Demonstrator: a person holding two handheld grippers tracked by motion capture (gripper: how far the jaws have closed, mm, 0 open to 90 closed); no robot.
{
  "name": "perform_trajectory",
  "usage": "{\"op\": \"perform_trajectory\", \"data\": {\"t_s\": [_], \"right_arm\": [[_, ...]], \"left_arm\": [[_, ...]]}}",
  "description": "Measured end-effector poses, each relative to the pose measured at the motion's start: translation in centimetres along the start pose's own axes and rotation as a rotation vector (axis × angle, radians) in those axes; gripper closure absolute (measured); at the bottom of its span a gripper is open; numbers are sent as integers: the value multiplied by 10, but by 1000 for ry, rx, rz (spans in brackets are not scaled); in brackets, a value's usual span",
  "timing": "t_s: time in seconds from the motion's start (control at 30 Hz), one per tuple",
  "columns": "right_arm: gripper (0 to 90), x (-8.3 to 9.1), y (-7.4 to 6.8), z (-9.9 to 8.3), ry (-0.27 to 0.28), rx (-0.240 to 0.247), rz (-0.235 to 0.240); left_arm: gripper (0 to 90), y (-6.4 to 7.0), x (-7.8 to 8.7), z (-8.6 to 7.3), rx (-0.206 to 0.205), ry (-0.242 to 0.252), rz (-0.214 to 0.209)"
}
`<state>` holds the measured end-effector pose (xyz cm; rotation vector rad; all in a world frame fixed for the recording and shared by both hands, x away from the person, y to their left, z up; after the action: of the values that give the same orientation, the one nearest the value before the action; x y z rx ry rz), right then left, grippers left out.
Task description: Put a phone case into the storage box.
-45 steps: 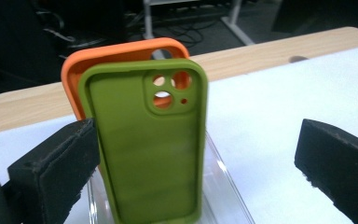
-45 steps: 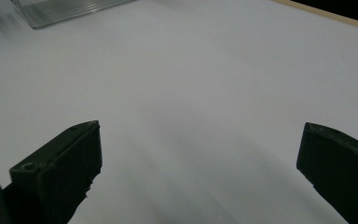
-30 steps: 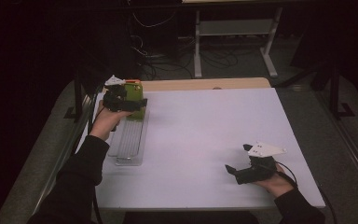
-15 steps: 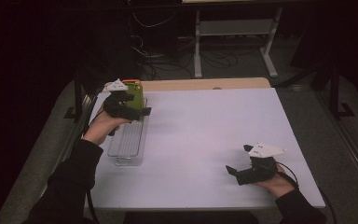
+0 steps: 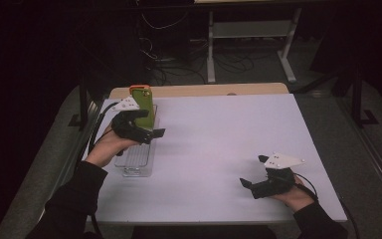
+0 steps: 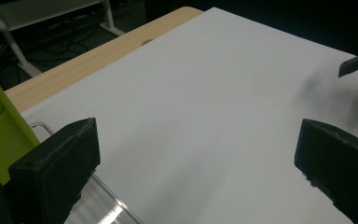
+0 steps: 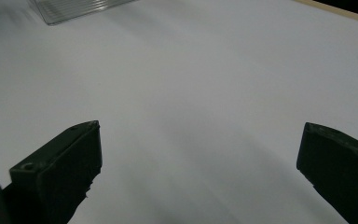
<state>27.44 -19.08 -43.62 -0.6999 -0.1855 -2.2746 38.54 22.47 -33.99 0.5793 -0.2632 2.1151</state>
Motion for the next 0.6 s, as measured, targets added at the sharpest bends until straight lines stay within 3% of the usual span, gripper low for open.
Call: {"op": "perform_trajectory", "data": {"t_s": [0.2,0.6], "right_arm": [[0,-1,-1,0,-2,4,1],[0,-1,-3,2,1,6,17]], "left_arm": [[0,16,8,-16,-40,-9,-13],[0,31,27,-39,-31,27,-23]]}}
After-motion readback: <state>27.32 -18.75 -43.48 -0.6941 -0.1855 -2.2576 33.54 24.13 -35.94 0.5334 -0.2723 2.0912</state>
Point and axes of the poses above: each handheld gripper's, and its own axes: x roughly backward along the jaws, z roughly out of its top, y roughly to its right, the point moved 1 cm from there along -x, roughly forward along the jaws, and after that the axes turned 3 degrees about -x, right-handed, at the moved point
